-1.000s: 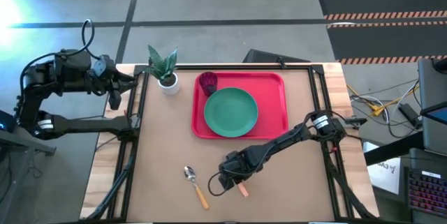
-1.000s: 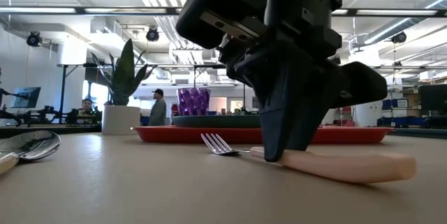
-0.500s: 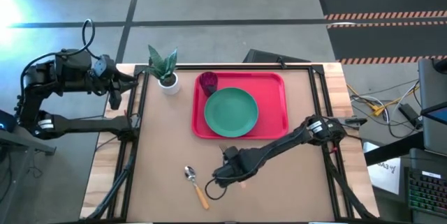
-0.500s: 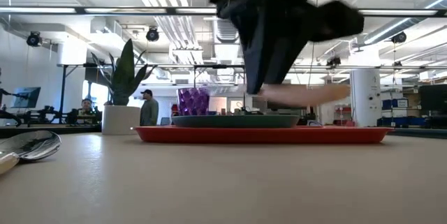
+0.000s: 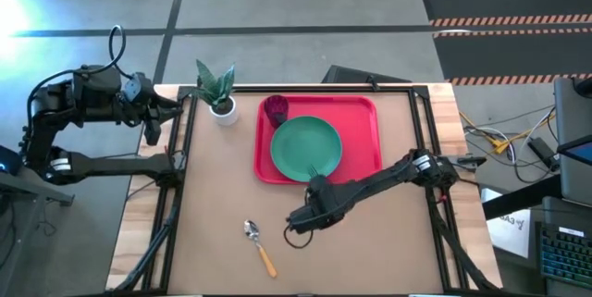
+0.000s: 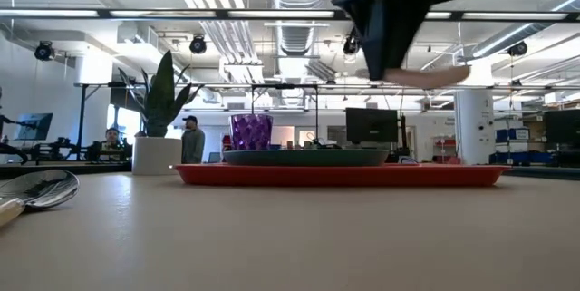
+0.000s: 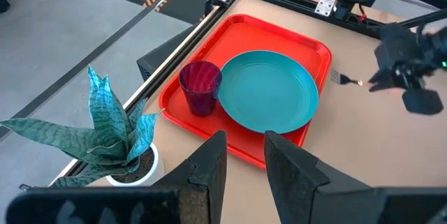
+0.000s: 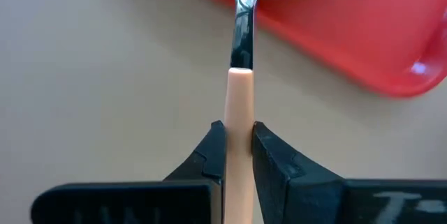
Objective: Pick and place plate/cup/fork/spoon on tray
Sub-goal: Put the light orange fork on the red tray to the right of the green plate, then put the light orange spoon on the red tray between the light orange fork and the green plate
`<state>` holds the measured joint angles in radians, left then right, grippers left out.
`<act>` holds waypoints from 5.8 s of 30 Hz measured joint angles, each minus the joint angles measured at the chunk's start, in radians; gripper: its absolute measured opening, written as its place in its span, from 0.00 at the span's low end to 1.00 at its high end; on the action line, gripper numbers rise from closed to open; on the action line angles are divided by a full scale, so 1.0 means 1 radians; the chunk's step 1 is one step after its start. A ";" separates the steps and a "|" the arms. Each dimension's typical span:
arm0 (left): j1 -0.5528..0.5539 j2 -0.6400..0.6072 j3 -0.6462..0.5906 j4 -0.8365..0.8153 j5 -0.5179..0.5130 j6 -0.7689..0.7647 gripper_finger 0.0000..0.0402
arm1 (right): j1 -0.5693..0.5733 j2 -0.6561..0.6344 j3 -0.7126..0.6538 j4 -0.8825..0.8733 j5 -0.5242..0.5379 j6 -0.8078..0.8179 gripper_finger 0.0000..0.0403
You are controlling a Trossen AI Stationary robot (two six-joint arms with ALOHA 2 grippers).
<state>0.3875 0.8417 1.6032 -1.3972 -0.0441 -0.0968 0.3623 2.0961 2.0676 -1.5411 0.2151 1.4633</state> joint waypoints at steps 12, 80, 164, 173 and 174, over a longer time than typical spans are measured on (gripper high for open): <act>0.000 -0.005 0.000 0.000 0.001 0.007 0.20 | -0.138 -0.254 -0.175 -0.030 0.093 -0.068 0.07; 0.000 -0.040 0.000 -0.005 0.008 0.008 0.20 | -0.682 -0.618 -1.237 0.815 -0.217 -0.242 0.07; -1.088 0.281 -0.652 0.405 -0.060 -0.759 0.00 | -0.612 -0.884 -0.608 0.599 0.036 -0.697 0.02; -1.160 0.559 -0.639 0.621 -0.134 -0.892 0.00 | -0.612 -0.884 -0.608 0.604 -0.015 -0.768 0.02; -1.158 0.586 -0.636 0.636 -0.137 -0.888 0.00 | -0.612 -0.884 -0.608 0.604 -0.021 -0.768 0.02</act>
<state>-0.7700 1.4281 0.9668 -0.7614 -0.1813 -0.9848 -0.2493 1.2118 1.4593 -0.9373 0.1938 0.6949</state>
